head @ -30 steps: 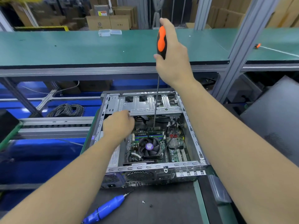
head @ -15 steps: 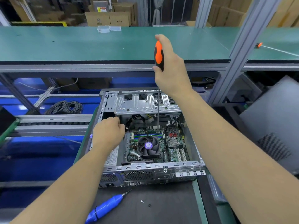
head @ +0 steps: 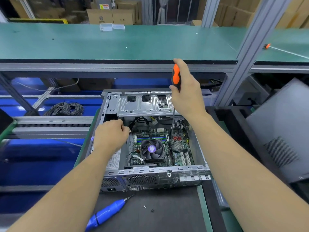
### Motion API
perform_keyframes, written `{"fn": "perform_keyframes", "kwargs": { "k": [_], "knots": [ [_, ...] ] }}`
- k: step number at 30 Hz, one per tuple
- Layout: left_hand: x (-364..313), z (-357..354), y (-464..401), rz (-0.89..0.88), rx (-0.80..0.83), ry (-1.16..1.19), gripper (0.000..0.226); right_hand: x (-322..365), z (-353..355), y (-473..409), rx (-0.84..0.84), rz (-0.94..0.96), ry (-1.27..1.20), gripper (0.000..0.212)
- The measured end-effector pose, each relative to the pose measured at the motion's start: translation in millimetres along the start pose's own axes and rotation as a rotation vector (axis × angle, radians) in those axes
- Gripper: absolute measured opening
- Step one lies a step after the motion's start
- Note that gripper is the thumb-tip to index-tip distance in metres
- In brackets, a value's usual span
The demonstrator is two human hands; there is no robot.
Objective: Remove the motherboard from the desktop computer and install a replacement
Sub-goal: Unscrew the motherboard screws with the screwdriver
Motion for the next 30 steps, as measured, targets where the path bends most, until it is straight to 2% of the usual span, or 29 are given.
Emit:
{"fn": "perform_keyframes", "kwargs": {
  "k": [14,30],
  "knots": [
    [-0.9,2.1,1.6,-0.005,-0.005,0.014,0.029,3.9,-9.3,1.7,0.020,0.026,0.005,0.072],
    [0.8,-2.8,0.1,-0.039,-0.018,0.006,0.029,-7.7,1.9,2.0,-0.056,-0.022,-0.017,0.070]
  ]
}}
Point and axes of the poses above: each hand's wrist, its own y-axis away from the middle knuckle, its own z-axis out of the back of the hand, x = y × z, the point moved 1 cm from there along -y, towards the middle knuckle, and after that the axes turned 5 degrees about x, right-handed, at the moved point
